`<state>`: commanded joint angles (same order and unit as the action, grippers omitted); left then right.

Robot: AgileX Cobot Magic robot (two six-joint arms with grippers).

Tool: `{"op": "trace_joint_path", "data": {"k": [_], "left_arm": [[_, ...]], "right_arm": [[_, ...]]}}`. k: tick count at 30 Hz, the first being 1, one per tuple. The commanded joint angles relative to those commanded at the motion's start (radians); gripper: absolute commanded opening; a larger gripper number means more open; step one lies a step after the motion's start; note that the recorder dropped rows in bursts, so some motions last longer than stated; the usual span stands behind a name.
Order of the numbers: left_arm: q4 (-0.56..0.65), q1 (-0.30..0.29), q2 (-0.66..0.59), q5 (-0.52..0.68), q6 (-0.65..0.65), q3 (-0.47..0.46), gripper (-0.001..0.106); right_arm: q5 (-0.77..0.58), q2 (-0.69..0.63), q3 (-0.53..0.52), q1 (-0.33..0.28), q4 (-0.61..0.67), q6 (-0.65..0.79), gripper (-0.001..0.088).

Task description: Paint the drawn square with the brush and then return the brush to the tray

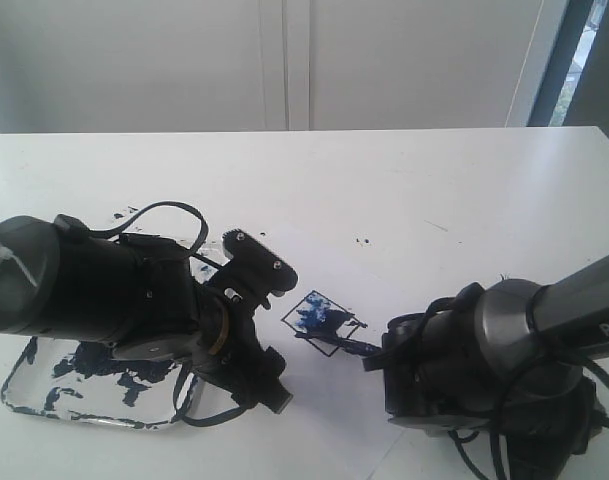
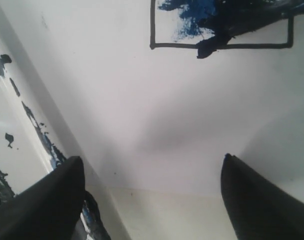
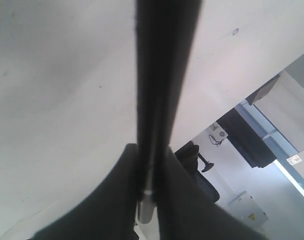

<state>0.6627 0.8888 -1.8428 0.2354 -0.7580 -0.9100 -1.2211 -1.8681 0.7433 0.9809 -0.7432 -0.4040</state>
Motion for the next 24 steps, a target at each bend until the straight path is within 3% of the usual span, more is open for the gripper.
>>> {"op": "trace_joint_path", "data": {"k": [3, 8, 14, 24], "left_arm": [[0.000, 0.000, 0.000, 0.000, 0.000, 0.000, 0.078], [0.000, 0.000, 0.000, 0.000, 0.000, 0.000, 0.078], [0.000, 0.000, 0.000, 0.013, 0.000, 0.002, 0.078], [0.000, 0.000, 0.000, 0.030, 0.002, 0.002, 0.078]], "right_arm": [[0.000, 0.000, 0.000, 0.005, 0.028, 0.010, 0.0000], [0.000, 0.000, 0.000, 0.096, 0.034, 0.031, 0.0000], [0.000, 0.000, 0.000, 0.095, -0.040, 0.002, 0.0000], [0.000, 0.000, 0.000, -0.040, -0.051, 0.002, 0.0000]]}}
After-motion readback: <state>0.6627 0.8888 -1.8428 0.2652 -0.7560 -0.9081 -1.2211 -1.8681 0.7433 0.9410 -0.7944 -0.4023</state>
